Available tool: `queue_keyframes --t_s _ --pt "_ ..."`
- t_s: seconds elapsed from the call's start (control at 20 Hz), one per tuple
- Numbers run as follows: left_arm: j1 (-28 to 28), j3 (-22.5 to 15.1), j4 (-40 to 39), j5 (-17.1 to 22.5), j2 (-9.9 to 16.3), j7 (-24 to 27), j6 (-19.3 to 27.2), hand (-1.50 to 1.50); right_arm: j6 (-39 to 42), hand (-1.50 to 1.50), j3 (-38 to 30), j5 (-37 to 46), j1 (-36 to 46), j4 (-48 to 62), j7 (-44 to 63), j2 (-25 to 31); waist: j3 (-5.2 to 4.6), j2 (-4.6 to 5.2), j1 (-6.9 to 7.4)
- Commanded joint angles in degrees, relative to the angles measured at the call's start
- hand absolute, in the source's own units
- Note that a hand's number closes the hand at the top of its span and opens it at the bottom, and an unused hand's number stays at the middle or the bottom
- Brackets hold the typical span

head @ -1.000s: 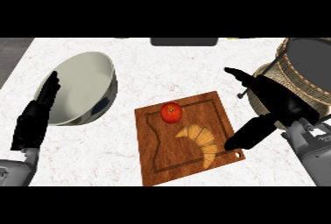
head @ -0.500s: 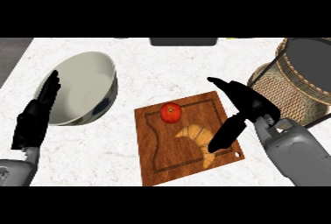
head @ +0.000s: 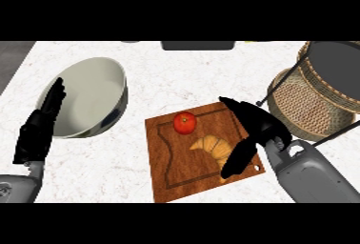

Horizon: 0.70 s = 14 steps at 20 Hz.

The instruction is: Pick the croissant from the cutting board and place it in the tiered basket

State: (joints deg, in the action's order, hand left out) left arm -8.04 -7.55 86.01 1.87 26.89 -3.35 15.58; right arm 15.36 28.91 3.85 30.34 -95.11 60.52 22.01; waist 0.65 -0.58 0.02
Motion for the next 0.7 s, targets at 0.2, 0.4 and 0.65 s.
queue_keyframes --t_s 0.2,0.4,0.65 --pt "-0.4 -0.9 0.0 -1.2 -2.0 -3.8 -1.4 0.0 2.7 -1.5 3.7 5.9 -1.2 -1.8 5.8 0.5 -0.67 0.51 -0.04" --pt "-0.4 0.6 -2.8 -1.8 -3.3 -0.3 -1.9 0.0 3.9 -1.5 2.1 7.1 0.6 -1.9 6.5 -0.8 -0.69 0.59 -0.05" --pt "2.0 3.1 -1.0 -0.8 -1.7 0.0 -3.9 0.0 3.1 -1.5 6.5 10.7 -2.5 -4.3 9.8 -3.8 -0.7 0.44 -0.01"
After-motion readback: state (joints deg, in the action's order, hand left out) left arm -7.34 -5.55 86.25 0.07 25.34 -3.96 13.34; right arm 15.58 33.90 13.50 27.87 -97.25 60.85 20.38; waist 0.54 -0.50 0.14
